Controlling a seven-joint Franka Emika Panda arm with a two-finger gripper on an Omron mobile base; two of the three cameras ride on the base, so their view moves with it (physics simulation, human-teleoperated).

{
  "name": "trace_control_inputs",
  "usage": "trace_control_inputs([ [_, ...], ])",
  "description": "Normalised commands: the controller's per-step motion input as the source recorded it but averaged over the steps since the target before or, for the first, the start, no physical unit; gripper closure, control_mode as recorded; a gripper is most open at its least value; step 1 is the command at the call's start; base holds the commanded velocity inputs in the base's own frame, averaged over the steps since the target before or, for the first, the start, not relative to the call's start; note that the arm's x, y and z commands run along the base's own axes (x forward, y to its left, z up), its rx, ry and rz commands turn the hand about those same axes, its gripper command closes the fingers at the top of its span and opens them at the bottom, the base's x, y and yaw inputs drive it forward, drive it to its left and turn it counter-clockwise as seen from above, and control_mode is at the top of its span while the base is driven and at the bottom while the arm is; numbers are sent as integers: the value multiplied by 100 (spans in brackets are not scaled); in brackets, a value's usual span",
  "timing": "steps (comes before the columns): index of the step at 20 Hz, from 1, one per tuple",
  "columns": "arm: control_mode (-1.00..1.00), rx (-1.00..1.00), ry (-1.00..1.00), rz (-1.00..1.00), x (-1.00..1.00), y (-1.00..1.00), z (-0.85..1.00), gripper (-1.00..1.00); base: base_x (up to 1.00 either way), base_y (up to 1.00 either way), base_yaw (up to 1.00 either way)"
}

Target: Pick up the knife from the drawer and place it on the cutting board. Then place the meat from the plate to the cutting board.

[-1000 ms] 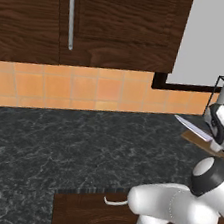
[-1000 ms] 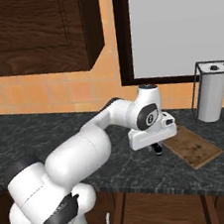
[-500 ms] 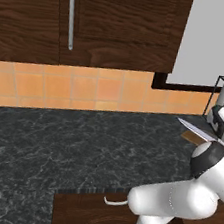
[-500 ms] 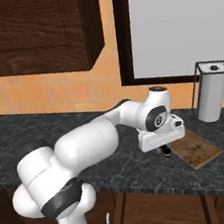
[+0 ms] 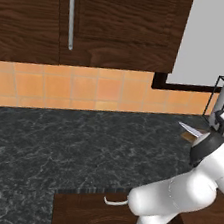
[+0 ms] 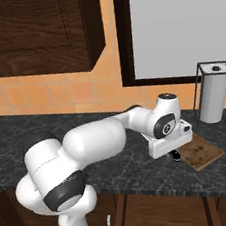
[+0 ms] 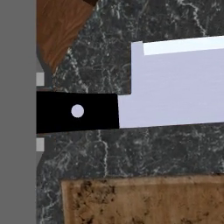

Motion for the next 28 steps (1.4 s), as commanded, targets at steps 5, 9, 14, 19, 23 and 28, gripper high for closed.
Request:
trace_control_inputs([
  [5,-100,0,-7,8,18,-20,-8,100,0,0,0],
  [9,-100,0,-1,4,18,-20,-20,100,0,0,0],
  [14,-100,0,0,0,26,-15,-12,100,0,0,0],
  [19,-100,0,0,0,35,-10,-5,100,0,0,0],
  [23,-100,0,0,-2,19,-19,-14,100,0,0,0],
  [28,-100,0,0,-4,12,-27,-18,100,0,0,0],
])
